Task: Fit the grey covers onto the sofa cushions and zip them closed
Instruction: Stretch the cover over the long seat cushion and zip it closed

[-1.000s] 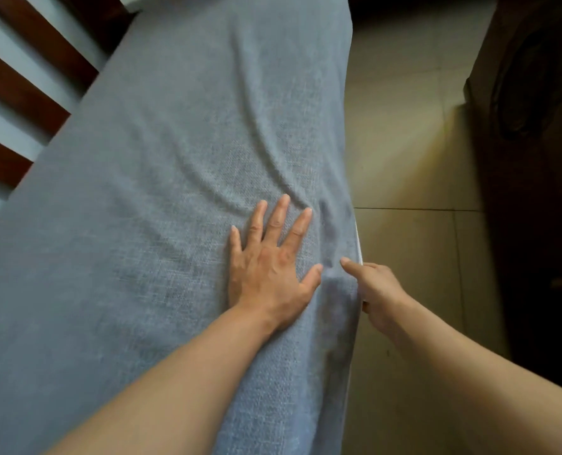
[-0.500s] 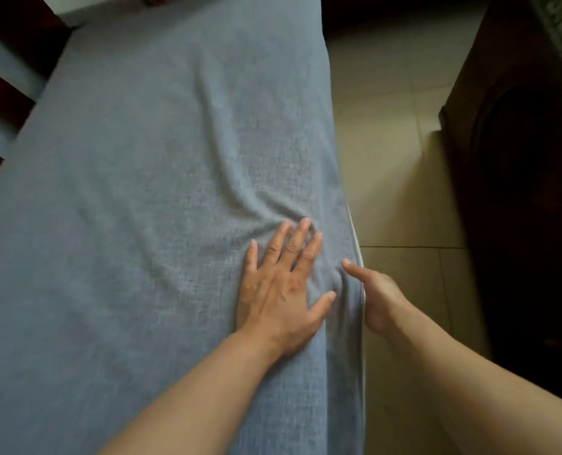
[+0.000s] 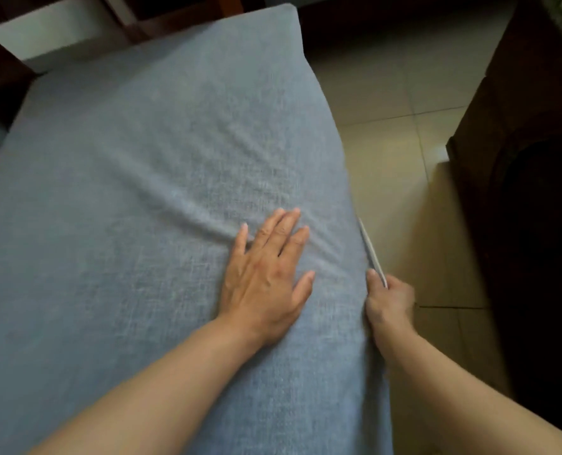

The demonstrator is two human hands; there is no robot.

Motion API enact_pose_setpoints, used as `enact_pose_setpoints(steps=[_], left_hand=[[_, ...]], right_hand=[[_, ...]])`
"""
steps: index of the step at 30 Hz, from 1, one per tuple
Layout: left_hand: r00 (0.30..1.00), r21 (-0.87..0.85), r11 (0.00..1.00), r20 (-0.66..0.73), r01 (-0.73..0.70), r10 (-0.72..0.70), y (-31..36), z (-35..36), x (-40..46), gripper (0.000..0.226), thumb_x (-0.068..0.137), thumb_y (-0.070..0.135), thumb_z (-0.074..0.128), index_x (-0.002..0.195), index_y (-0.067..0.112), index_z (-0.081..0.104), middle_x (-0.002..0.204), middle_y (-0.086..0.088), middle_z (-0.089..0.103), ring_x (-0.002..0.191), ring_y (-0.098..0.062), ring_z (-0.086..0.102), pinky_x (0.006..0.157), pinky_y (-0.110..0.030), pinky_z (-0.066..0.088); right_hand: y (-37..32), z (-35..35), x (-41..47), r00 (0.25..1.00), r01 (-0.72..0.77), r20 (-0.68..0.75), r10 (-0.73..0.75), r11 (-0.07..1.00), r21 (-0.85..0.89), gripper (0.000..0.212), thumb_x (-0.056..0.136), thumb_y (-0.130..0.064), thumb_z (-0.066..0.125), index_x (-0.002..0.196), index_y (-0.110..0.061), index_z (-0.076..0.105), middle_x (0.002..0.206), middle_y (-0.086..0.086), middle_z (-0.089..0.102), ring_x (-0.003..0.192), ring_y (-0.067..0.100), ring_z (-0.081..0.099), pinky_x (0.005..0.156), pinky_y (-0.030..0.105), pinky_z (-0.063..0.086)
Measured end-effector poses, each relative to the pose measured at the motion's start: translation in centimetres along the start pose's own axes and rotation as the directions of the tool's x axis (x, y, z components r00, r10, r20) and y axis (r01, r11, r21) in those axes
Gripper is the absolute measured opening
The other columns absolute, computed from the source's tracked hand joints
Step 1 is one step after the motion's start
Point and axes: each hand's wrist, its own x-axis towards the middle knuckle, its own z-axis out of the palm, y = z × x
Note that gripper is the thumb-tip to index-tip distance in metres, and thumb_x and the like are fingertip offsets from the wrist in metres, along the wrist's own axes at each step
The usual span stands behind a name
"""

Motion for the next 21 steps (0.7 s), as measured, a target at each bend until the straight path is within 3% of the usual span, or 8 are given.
enact_pose_setpoints(steps=[3, 5, 7, 9, 12, 16, 18, 21], left_hand=[[0.993, 0.013, 0.993, 0.002, 0.118, -0.118, -1.0, -0.4, 4.3, 0.064, 0.080, 0.048, 0.035, 0.136, 0.019, 0.049, 0.150, -0.003, 0.037, 0.138, -0.021, 0.033, 0.105, -0.060, 0.025], [0.979, 0.018, 0.979, 0.036, 0.202, -0.202, -1.8, -0.7, 6.9, 0.072, 0.078, 0.055, 0.027, 0.144, 0.027, 0.037, 0.156, 0.001, 0.022, 0.144, -0.021, 0.020, 0.108, -0.060, 0.017], [0.967, 0.043, 0.970, 0.084, 0.239, -0.242, -2.6, -0.6, 9.4, 0.073, 0.079, 0.062, 0.023, 0.148, 0.039, 0.016, 0.159, 0.007, -0.002, 0.146, -0.017, -0.003, 0.112, -0.056, 0.004], [0.956, 0.090, 0.962, 0.119, 0.257, -0.267, -3.0, -0.2, 11.7, 0.071, 0.085, 0.063, 0.031, 0.147, 0.045, 0.002, 0.156, 0.012, -0.018, 0.143, -0.014, -0.020, 0.114, -0.054, -0.005], [0.955, 0.099, 0.959, 0.112, 0.265, -0.275, -3.2, 0.3, 14.4, 0.072, 0.085, 0.060, 0.041, 0.147, 0.046, 0.006, 0.155, 0.014, -0.021, 0.142, -0.015, -0.023, 0.113, -0.054, -0.008], [0.958, 0.148, 0.955, 0.091, 0.257, -0.272, -3.2, 1.1, 16.4, 0.070, 0.081, 0.060, 0.037, 0.146, 0.046, 0.014, 0.156, 0.013, -0.018, 0.143, -0.015, -0.021, 0.112, -0.052, -0.009], [0.962, 0.169, 0.955, 0.079, 0.244, -0.260, -3.1, 1.6, 16.5, 0.068, 0.083, 0.059, 0.038, 0.146, 0.045, 0.016, 0.157, 0.012, -0.017, 0.143, -0.016, -0.020, 0.112, -0.051, -0.009], [0.968, 0.168, 0.957, 0.045, 0.237, -0.248, -3.1, 1.7, 16.3, 0.068, 0.080, 0.058, 0.037, 0.145, 0.045, 0.021, 0.158, 0.010, -0.011, 0.145, -0.017, -0.015, 0.113, -0.051, -0.006]], right_hand=[[-0.3, 1.8, 0.6, 0.977, -0.099, 0.191, 0.099, 0.995, -0.009, 0.029, 0.090, -0.024, 0.060, 0.074, 0.000, 0.065, 0.071, 0.013, 0.060, 0.070, 0.017, 0.051, 0.060, 0.030, 0.043], [-2.4, 3.1, 2.5, 0.928, -0.189, 0.346, 0.142, 0.976, 0.105, 0.030, 0.090, -0.027, 0.060, 0.080, 0.001, 0.068, 0.078, 0.013, 0.064, 0.072, 0.018, 0.057, 0.059, 0.024, 0.046], [-5.9, 4.3, 5.7, 0.901, -0.210, 0.421, 0.106, 0.955, 0.209, 0.032, 0.089, -0.034, 0.062, 0.083, -0.003, 0.070, 0.091, 0.015, 0.070, 0.080, 0.025, 0.066, 0.074, 0.034, 0.054], [-10.1, 5.3, 8.7, 0.893, -0.158, 0.448, 0.029, 0.955, 0.252, 0.039, 0.083, -0.043, 0.065, 0.084, -0.005, 0.070, 0.096, 0.019, 0.071, 0.087, 0.030, 0.067, 0.077, 0.042, 0.053], [-14.5, 7.3, 11.6, 0.918, -0.032, 0.391, -0.064, 0.972, 0.233, 0.033, 0.085, -0.038, 0.062, 0.082, -0.006, 0.068, 0.091, 0.015, 0.070, 0.084, 0.029, 0.066, 0.070, 0.034, 0.050], [-15.2, 7.0, 14.9, 0.994, 0.060, 0.087, -0.059, 0.998, -0.008, 0.023, 0.091, -0.025, 0.054, 0.082, -0.007, 0.066, 0.085, 0.015, 0.060, 0.082, 0.027, 0.057, 0.070, 0.028, 0.039], [-14.6, 7.0, 15.4, 0.995, 0.084, 0.066, -0.079, 0.993, -0.085, 0.026, 0.093, -0.025, 0.052, 0.083, -0.005, 0.065, 0.084, 0.015, 0.059, 0.081, 0.028, 0.054, 0.070, 0.027, 0.036], [-14.2, 7.9, 14.3, 0.996, 0.051, 0.072, -0.047, 0.997, -0.049, 0.030, 0.094, -0.027, 0.051, 0.083, -0.003, 0.065, 0.084, 0.018, 0.060, 0.082, 0.031, 0.056, 0.068, 0.027, 0.037]])
